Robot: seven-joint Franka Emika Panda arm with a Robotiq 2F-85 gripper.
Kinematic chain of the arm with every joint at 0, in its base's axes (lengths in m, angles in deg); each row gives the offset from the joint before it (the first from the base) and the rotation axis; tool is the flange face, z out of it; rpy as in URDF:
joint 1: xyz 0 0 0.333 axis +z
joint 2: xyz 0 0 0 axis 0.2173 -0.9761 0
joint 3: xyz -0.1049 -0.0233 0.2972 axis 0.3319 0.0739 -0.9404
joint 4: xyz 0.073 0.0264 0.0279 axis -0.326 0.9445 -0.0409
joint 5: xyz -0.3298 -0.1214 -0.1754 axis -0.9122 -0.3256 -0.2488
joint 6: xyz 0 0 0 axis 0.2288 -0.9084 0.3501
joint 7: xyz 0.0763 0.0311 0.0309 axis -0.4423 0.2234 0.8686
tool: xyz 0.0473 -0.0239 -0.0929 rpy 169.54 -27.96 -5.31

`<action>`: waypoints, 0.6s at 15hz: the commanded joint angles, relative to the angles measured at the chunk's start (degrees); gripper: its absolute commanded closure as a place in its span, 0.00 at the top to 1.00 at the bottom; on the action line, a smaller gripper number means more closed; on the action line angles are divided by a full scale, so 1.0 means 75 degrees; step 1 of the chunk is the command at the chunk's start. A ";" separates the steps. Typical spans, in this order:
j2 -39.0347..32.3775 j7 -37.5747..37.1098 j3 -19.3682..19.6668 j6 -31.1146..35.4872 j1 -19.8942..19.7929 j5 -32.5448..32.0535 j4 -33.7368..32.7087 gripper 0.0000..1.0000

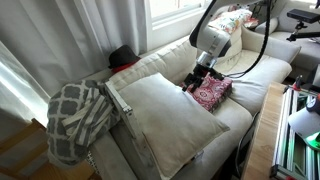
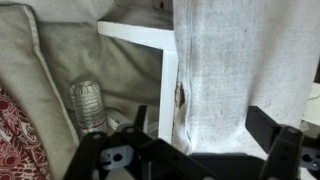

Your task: Put the pillow upright then put the remote on top of the red and white cloth

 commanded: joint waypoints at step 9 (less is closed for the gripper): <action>-0.0818 0.0126 -0.0209 -0.1182 -0.0319 0.0617 -0.0903 0.26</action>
